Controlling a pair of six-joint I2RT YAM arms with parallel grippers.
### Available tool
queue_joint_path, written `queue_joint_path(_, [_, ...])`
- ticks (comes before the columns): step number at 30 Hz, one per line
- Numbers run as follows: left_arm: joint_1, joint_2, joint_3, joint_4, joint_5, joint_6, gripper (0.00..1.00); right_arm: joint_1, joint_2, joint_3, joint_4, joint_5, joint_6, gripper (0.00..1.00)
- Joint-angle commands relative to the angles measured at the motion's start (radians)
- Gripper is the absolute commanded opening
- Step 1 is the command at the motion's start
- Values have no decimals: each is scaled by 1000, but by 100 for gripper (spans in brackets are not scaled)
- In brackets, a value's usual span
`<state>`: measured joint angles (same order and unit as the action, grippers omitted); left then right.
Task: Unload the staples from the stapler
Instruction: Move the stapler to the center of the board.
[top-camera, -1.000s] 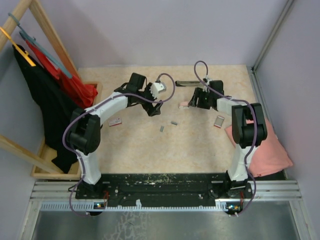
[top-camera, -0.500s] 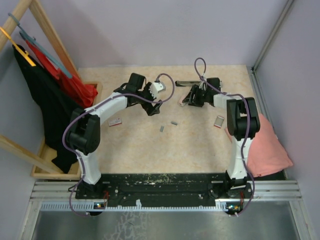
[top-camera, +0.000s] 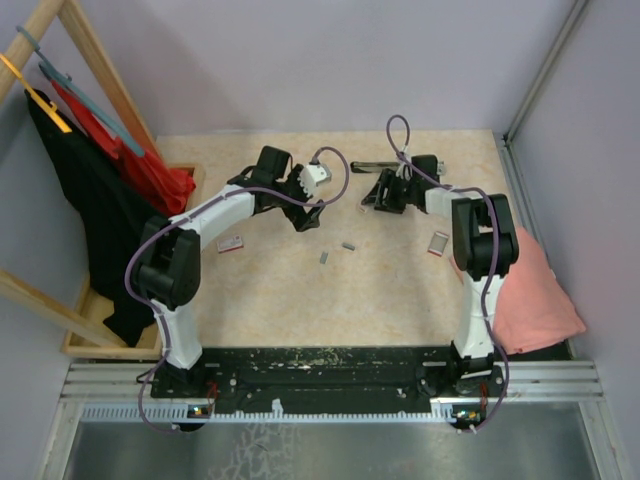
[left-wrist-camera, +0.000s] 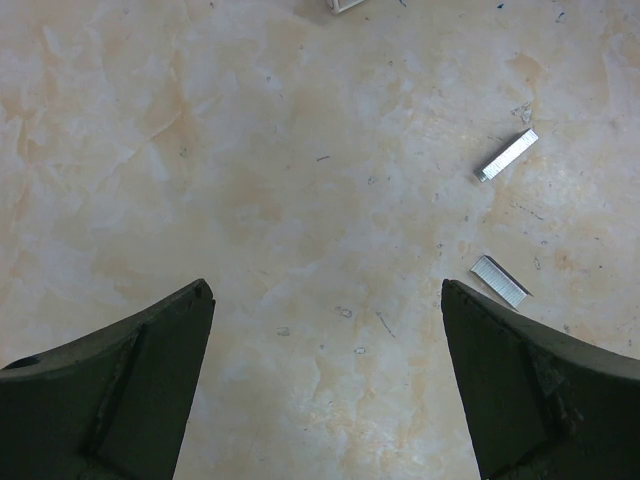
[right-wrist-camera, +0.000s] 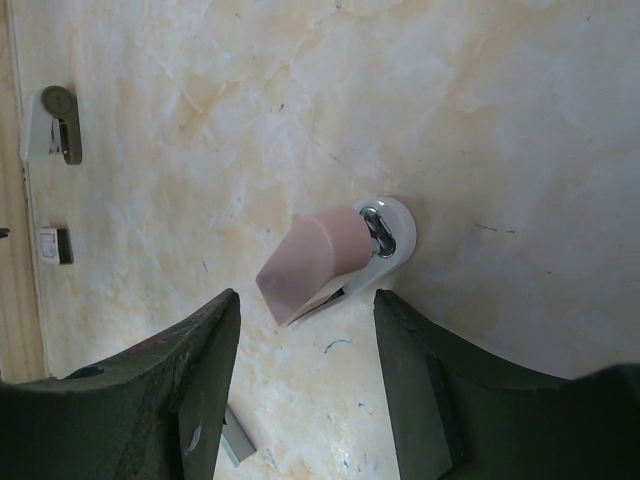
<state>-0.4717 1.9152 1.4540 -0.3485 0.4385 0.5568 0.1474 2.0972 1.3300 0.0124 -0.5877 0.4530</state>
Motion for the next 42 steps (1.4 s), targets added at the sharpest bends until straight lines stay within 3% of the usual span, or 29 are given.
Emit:
queue_joint_path(1, [-5, -18, -3, 3, 20, -6, 100, -10, -31, 52, 25, 43, -22, 57])
queue_joint_path(14, [-4, -26, -12, -1, 36, -9, 100, -20, 83, 181, 3, 38, -31, 62])
queue_joint_path(21, [-4, -19, -8, -1, 45, -15, 100, -20, 160, 218, 17, -70, -22, 64])
queue_joint_path(27, [-5, -13, 4, 10, -7, -48, 100, -9, 131, 138, 47, -105, 42, 63])
queue_joint_path(42, [-67, 50, 25, 31, -124, -107, 100, 112, -49, -114, 144, 30, 157, 62])
